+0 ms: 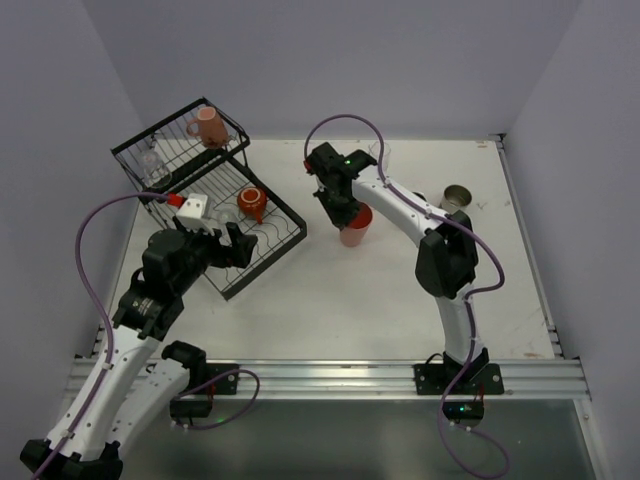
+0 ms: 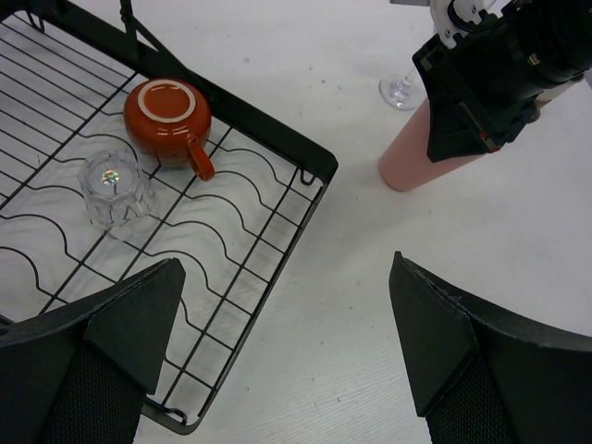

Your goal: Unload the cups from the dish rack

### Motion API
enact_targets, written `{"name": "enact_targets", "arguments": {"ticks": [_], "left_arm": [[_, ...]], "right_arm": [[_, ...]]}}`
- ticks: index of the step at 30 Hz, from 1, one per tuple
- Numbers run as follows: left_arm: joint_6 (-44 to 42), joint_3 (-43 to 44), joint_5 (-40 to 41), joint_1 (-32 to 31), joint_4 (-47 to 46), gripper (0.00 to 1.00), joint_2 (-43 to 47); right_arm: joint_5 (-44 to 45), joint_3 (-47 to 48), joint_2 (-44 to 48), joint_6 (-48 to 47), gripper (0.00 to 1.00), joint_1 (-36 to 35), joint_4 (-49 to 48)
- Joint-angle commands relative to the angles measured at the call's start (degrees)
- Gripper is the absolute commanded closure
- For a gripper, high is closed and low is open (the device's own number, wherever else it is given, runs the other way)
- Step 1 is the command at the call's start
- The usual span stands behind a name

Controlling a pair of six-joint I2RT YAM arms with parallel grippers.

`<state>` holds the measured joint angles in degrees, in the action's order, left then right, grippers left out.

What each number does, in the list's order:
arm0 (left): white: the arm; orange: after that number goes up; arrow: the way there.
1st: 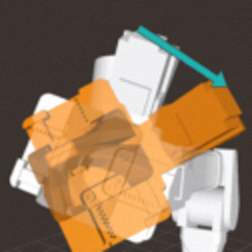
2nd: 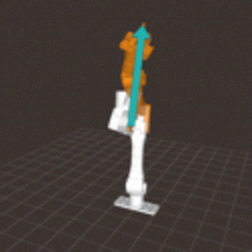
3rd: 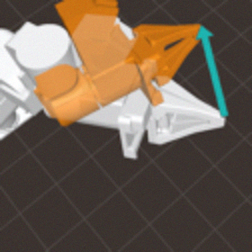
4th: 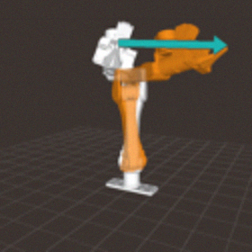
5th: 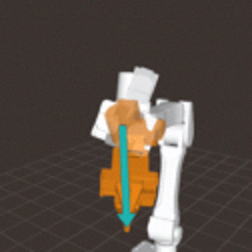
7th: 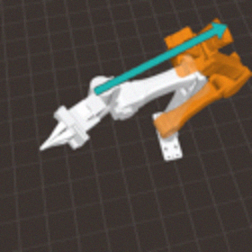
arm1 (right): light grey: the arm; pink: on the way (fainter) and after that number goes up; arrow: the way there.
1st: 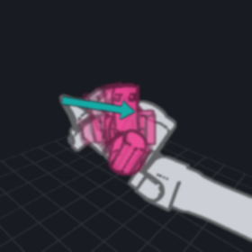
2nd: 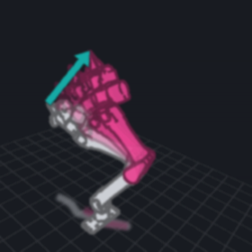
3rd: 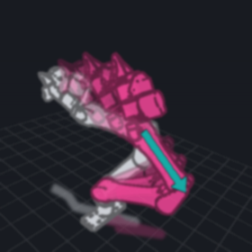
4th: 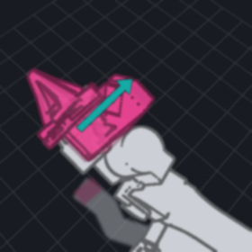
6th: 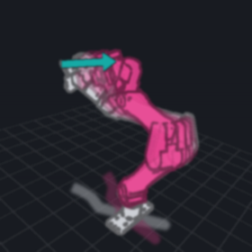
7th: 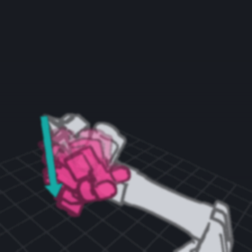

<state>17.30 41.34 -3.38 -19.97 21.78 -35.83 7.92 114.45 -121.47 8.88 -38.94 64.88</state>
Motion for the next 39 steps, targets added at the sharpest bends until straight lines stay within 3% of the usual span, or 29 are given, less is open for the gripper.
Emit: {"name": "enact_targets", "arguments": {"ticks": [1,8,17,21,30,36,39], "left_arm": [[-1.4,-0.5,1.2,-0.2,-2.7,0.00,-0.1],[-1.1,-0.6,2.4,-0.2,-2.6,0.00,-1.2],[0.5,1.1,6.8,-0.1,-1.2,0.00,-5.8],[2.9,3.6,7.7,-0.1,-0.2,0.00,-9.9],[12.1,-1.0,18.9,-0.2,-6.4,0.00,-14.8],[13.7,-3.9,25.3,-0.2,-13.6,0.00,-18.9],[13.9,-3.2,22.5,-0.7,-17.3,0.11,-22.2]], "right_arm": [[-0.4,2.7,-0.1,-1.9,0.92,-0.3,-0.6],[0.0,1.2,0.9,-2.1,0.55,-0.3,-2.5],[-1.1,-0.9,10.7,-1.1,0.23,-0.6,-8.2],[-4.2,-7.4,22.8,-0.1,0.16,-2.4,-18.2],[-8.9,-40.2,51.4,8.7,0.17,-6.7,-47.6],[-11.7,-56.5,66.3,11.9,0.20,-6.6,-56.3],[-13.1,-61.3,70.5,13.3,0.21,-6.6,-59.7]]}}
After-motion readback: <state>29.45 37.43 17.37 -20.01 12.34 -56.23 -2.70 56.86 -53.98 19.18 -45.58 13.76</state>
